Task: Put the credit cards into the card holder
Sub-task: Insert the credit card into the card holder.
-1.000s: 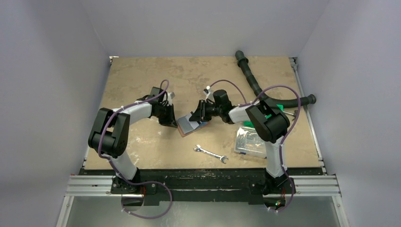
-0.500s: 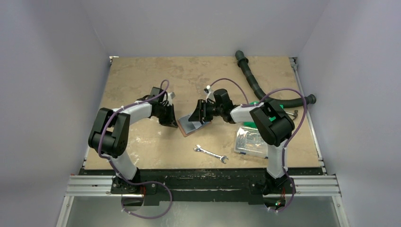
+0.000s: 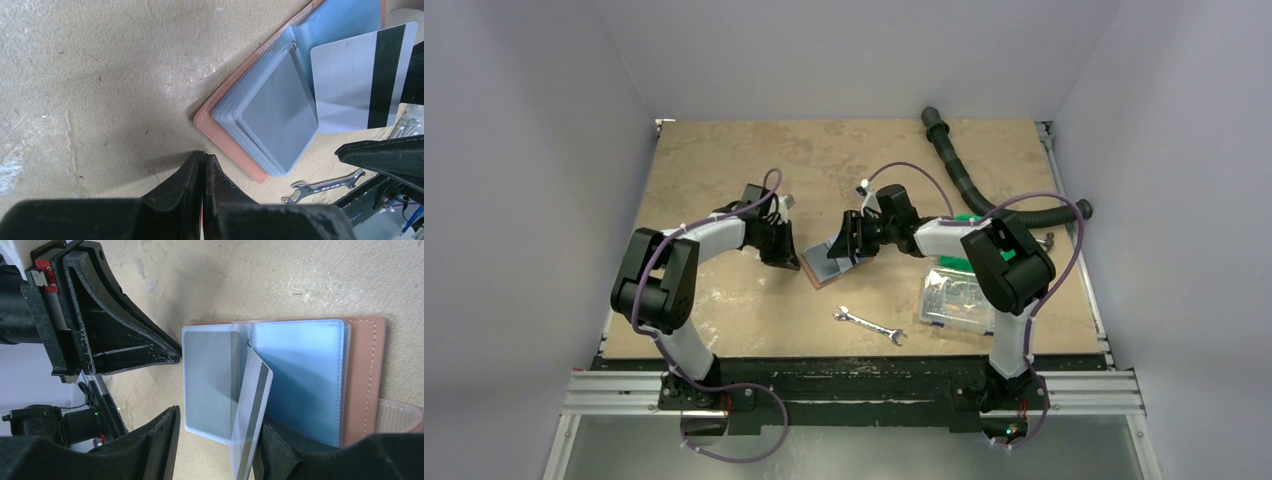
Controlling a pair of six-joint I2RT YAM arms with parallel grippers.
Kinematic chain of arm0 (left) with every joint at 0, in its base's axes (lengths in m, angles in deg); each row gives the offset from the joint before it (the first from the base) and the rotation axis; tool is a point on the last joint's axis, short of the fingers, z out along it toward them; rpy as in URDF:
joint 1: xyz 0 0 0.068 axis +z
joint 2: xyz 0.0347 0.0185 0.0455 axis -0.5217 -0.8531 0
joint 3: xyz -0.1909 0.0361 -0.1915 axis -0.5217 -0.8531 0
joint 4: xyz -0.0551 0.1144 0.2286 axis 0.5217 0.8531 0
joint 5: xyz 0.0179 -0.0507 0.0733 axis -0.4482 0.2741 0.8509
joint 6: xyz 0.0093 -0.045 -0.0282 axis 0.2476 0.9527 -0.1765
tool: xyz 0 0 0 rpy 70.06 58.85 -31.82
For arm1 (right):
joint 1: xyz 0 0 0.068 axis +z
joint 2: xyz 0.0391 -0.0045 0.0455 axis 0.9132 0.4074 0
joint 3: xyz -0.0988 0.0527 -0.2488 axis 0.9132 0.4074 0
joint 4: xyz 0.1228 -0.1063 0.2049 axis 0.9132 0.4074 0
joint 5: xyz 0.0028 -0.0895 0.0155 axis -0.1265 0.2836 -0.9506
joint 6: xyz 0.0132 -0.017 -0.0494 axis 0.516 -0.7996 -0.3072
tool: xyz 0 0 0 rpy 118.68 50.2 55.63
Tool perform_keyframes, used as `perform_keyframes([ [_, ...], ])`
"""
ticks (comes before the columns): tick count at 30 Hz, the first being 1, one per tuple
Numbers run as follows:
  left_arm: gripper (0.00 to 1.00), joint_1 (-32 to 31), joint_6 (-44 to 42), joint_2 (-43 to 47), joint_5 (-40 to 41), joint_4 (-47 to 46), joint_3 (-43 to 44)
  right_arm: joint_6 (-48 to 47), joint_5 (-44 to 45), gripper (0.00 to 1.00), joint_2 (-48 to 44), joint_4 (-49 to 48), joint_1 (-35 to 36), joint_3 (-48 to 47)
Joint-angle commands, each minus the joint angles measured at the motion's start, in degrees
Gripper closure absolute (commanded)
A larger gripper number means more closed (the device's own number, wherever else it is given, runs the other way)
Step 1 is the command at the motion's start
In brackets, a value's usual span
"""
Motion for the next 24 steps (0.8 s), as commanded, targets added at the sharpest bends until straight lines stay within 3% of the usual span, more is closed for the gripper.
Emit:
perform_keyframes([
  [1,1.0,-0.3,-1.6,-0.8,-0.4,-0.2,-1.3,-1.4,1.0,0.44,-3.6,2.2,-0.7,-1.5],
  [6,1.0,-0.3,-1.6,-0.8,-0.7,-0.3,-1.2,-1.0,0.8,0.56,-3.7,2.3,-1.0,-0.9],
  [15,1.0,-0.3,-1.7,-0.9,-0.9,-0.4,-1.2,-2.6,1.9,0.55,-5.0,4.2,-1.8,-0.5],
  [22,1.0,-0.3,-1.8,-1.0,-1.0,-0.4,-1.2,-2.5,2.3,0.69,-6.2,4.2,-2.4,0.9],
  [24,1.0,-0.3,-1.8,-1.1,-0.9,-0.3,-1.2,-2.5,2.1,0.79,-6.3,3.9,-2.5,1.3],
])
